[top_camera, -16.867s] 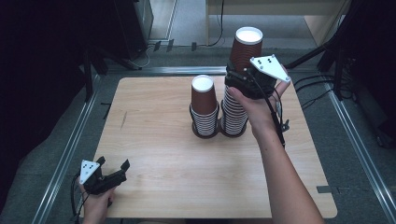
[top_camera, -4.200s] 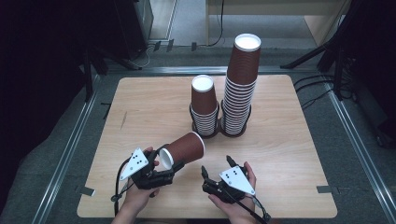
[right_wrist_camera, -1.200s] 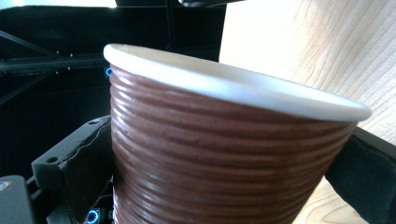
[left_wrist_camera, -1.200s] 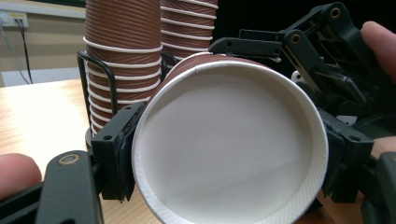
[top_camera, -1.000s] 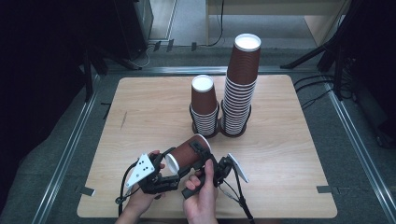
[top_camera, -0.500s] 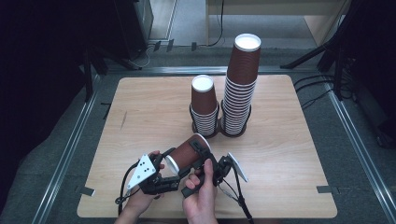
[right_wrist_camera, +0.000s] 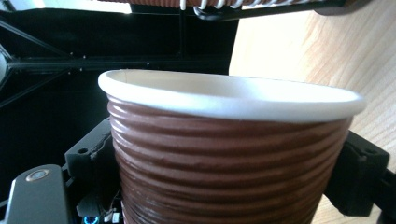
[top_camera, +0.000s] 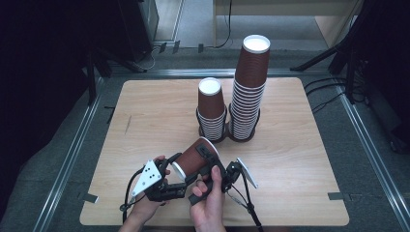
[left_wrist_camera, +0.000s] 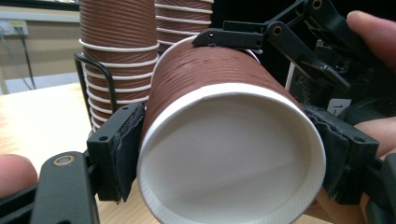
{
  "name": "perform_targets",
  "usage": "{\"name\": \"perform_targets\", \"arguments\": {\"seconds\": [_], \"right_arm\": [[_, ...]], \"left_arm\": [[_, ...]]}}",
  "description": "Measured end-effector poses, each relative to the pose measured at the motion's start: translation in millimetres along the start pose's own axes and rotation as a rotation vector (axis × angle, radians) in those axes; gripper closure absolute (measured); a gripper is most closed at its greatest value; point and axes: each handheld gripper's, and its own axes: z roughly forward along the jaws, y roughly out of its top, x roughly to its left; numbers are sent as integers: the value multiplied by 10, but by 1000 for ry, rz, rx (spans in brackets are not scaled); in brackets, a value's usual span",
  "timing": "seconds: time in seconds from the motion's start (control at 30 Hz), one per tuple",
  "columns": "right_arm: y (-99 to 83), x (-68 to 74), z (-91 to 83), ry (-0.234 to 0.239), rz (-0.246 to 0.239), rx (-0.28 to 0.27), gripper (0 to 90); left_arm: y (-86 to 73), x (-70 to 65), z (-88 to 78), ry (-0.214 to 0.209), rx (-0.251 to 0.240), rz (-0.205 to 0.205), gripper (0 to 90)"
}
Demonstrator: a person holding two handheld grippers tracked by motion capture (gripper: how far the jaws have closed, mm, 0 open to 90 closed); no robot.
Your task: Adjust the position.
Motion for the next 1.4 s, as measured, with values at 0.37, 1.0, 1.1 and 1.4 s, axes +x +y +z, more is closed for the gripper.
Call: {"name": "perform_targets", "arguments": {"seconds": [0.37, 1.0, 1.1, 1.4], "right_arm": [[63, 67, -66, 55, -76, -52, 146], [434, 276, -409, -13, -368, -238, 144], [489, 299, -479, -42, -454, -270, 143], [623, 332, -644, -123, -710, -340, 140]], "left_arm": [[0, 4, -7, -17, 13, -15, 119], [-71, 211, -61, 67, 79, -70, 22], [-111, 272, -79, 95, 99, -76, 22], [-147, 396, -141, 137, 102, -103, 22]]}}
